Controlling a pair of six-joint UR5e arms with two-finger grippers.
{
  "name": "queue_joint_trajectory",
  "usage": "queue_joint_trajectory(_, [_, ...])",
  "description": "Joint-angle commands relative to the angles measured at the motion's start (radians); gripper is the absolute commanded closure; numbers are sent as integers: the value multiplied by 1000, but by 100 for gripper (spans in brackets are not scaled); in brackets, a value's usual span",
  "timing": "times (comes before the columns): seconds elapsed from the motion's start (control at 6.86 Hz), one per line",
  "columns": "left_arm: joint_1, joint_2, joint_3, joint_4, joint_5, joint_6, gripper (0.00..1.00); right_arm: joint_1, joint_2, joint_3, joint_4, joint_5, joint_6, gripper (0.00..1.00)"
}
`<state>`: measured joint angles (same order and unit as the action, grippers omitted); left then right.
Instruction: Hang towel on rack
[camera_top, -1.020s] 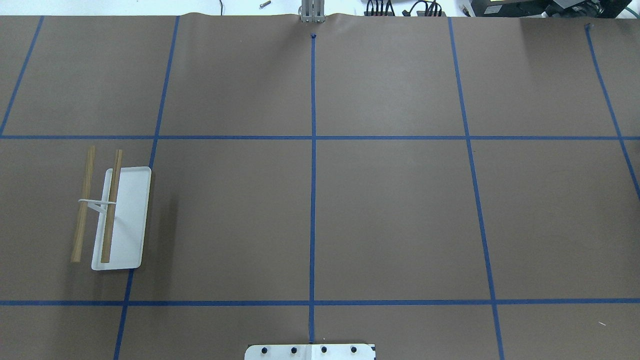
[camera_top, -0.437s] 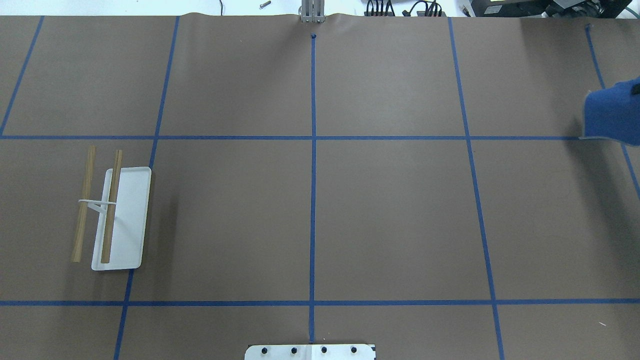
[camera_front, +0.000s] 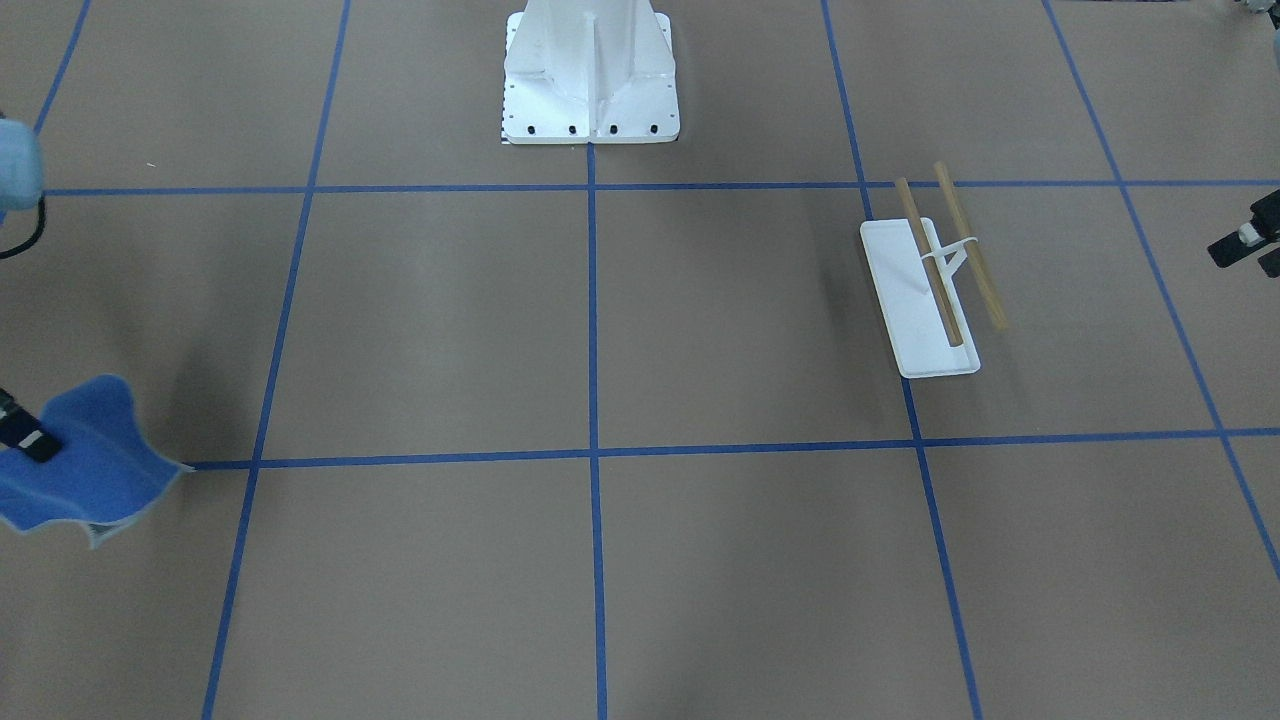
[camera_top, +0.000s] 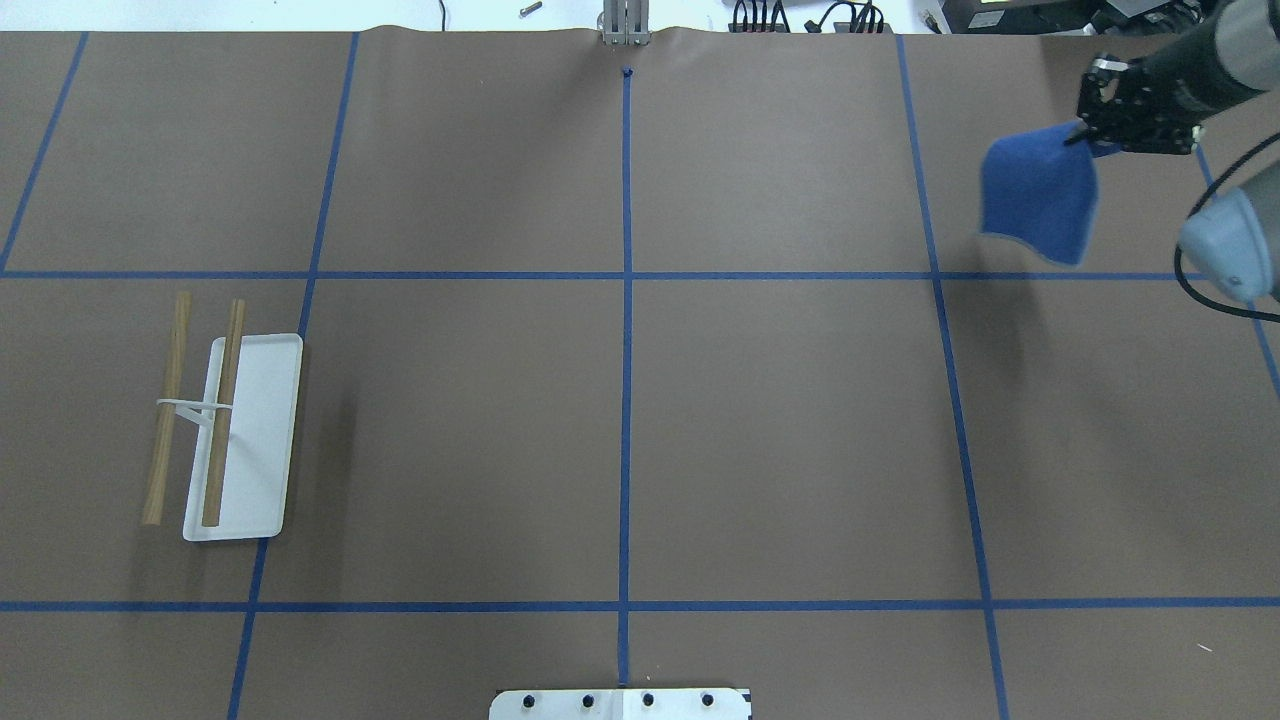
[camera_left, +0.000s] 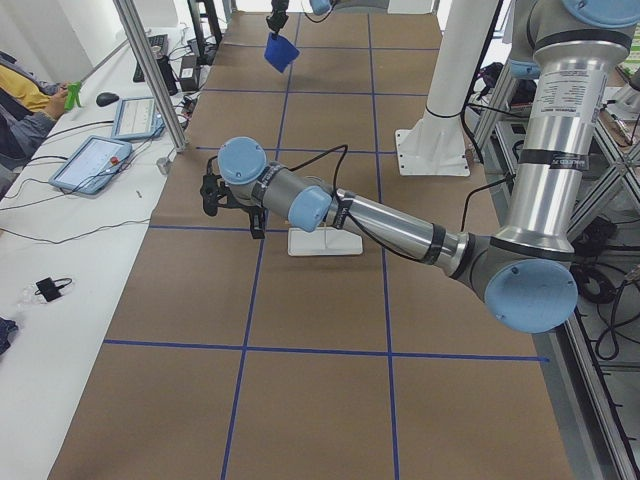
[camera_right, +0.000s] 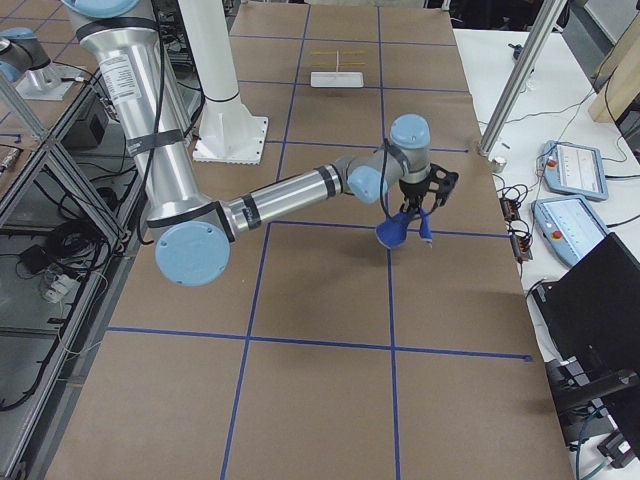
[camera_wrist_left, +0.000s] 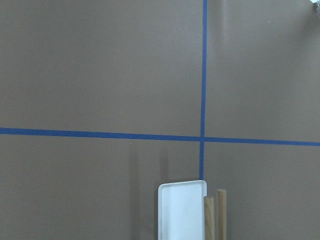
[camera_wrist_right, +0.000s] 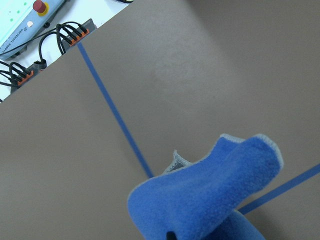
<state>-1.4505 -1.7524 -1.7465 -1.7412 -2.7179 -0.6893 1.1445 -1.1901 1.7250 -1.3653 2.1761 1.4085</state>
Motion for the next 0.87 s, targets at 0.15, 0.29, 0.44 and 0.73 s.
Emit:
queue_joint_trajectory(0.15, [71, -152, 76, -3, -46, -331, 2, -132, 295, 93, -308, -71, 345, 100])
queue_joint_trajectory(0.29, [93, -195, 75, -12, -62, -460, 2, -153, 338, 90, -308, -73, 447, 100])
queue_joint_trajectory(0.44, [122, -223, 73, -71, -60, -592, 2, -175, 372, 87, -308, -79, 542, 100])
queue_joint_trajectory(0.73, [230, -226, 132, -493, 4, -719, 2, -206, 409, 84, -307, -111, 621, 100])
